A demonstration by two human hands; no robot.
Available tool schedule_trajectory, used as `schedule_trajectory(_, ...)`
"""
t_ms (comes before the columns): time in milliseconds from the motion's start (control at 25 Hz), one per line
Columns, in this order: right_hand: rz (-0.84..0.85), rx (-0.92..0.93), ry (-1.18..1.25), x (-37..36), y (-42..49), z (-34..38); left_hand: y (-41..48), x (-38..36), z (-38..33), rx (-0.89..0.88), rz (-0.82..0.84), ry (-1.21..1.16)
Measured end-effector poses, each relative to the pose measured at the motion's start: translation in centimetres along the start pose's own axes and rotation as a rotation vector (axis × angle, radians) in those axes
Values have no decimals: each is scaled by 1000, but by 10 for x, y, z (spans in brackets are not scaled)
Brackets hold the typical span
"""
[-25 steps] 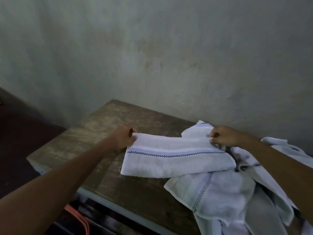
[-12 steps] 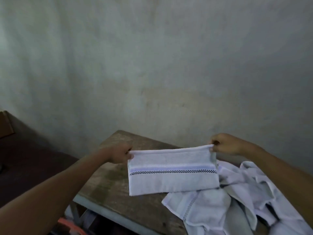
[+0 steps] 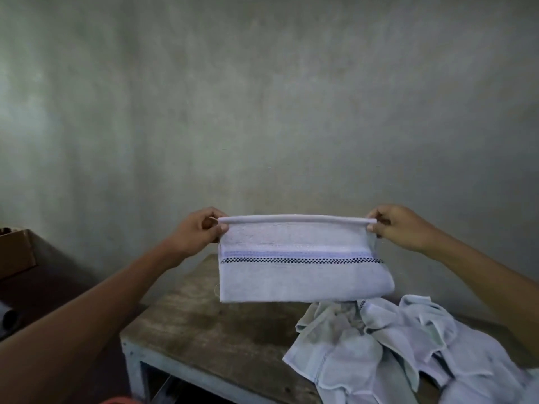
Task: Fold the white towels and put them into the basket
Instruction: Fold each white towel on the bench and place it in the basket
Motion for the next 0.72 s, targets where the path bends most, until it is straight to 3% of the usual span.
schedule_trajectory(120,91,-67,108,-17,-3,-15,-2,-9,14,69,79,-28)
schedule_trajectory(320,300,-152,77,-92,-1,-48,-7,-31,77,32,165,425)
schedule_trajectory(600,-70,-7,88,-164,30,-63,-21,-4,130,32,-179,766)
schedule_trajectory(720,52,88,40,-210,-6,-76,-71,-33,155,-155,-39,875)
Point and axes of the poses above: each hand's wrist, its own y-axis towards the middle knuckle, its own x-axis out of the back of the hand, z = x × y, the point moved 9 cm from there along y, towards the middle knuckle, and after that the axes turned 7 degrees about y, right-handed, at the moved point
